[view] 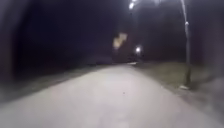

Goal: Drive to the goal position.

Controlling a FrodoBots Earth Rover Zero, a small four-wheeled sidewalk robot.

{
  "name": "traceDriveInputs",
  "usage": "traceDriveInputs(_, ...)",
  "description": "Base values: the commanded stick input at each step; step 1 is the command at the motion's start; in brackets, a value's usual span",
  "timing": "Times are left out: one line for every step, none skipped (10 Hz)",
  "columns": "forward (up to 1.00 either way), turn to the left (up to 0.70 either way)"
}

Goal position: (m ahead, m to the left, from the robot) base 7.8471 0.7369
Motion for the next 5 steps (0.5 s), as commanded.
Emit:
traceDriveInputs(1.0, 0.0)
traceDriveInputs(1.0, 0.0)
traceDriveInputs(1.0, 0.0)
traceDriveInputs(1.0, 0.0)
traceDriveInputs(1.0, 0.0)
